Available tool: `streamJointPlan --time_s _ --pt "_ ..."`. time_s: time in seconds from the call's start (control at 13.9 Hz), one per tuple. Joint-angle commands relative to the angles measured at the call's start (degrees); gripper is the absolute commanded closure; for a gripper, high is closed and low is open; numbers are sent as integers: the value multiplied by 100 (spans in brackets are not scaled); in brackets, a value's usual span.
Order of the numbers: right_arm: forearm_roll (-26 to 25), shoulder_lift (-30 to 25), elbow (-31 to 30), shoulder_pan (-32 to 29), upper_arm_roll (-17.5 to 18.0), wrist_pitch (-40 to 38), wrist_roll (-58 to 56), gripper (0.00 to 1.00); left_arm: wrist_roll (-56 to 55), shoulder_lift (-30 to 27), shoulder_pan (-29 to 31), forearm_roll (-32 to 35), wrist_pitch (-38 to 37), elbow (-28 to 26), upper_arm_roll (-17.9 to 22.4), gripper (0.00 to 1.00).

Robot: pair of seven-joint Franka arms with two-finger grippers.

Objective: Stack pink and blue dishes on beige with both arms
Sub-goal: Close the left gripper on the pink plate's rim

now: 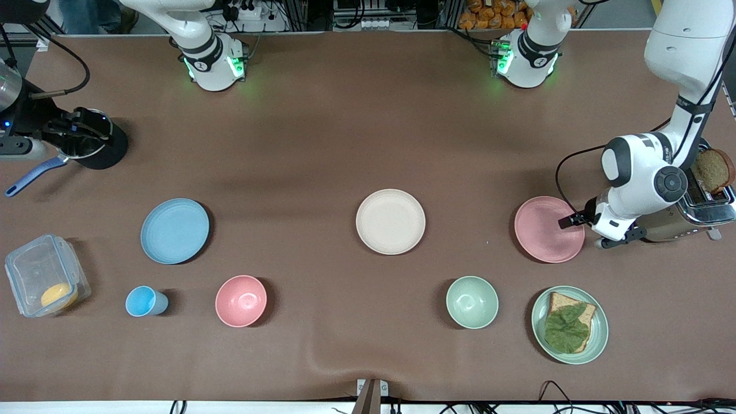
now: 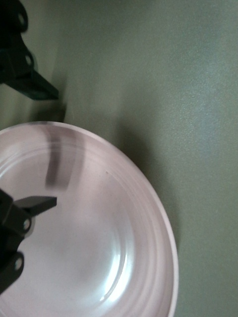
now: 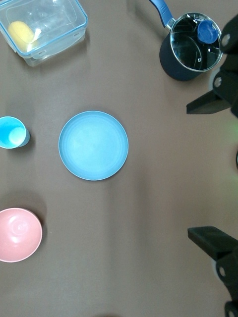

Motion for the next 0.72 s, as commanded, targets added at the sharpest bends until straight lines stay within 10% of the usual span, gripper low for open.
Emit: streamJointPlan --time_s 0.0,0.29,0.65 --pt "85 -211 -139 27 -9 -15 72 0 -94 62 30 92 48 72 -16 29" --pt "76 -202 -201 10 -9 3 72 0 -129 62 30 84 48 90 -16 95" --pt "76 -220 -236 1 -9 3 72 0 11 -96 161 92 39 108 -43 100"
